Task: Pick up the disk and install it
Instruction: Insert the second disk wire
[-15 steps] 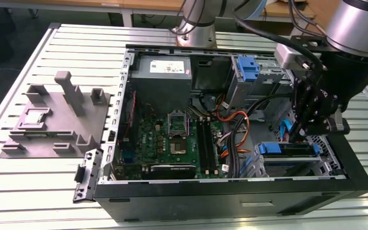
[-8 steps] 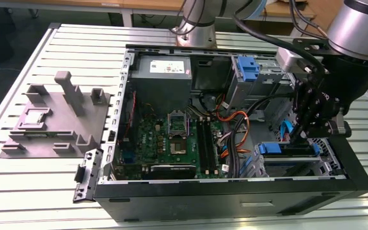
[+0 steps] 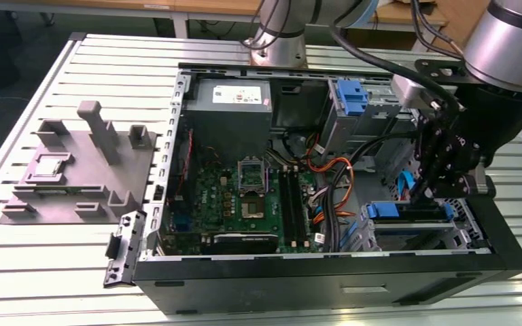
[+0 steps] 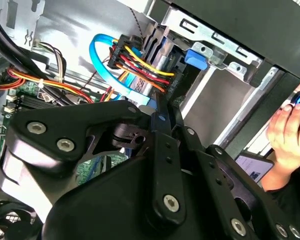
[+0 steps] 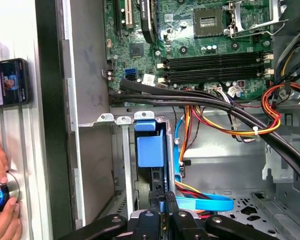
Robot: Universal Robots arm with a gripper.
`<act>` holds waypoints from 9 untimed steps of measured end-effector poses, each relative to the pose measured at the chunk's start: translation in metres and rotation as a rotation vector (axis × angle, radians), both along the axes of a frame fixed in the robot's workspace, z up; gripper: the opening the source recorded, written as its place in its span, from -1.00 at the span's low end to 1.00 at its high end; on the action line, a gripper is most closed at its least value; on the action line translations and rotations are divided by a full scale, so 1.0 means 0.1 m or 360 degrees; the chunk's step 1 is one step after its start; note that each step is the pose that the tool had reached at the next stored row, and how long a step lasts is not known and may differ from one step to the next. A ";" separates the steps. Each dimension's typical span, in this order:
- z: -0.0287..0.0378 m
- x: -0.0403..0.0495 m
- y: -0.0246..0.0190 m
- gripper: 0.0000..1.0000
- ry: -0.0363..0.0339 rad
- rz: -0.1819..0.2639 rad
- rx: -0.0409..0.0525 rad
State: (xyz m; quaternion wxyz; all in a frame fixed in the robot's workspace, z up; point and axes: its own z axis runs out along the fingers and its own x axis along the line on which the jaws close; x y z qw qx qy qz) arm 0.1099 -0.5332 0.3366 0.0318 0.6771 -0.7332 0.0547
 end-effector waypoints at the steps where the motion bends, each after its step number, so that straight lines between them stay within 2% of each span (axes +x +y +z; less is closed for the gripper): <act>1: -0.004 0.000 -0.002 -0.68 0.0000 0.0000 0.0007; 4: -0.014 0.000 -0.016 -0.68 0.0000 0.0000 0.0031; 9: -0.023 0.000 -0.048 -0.68 0.0000 0.0000 0.0048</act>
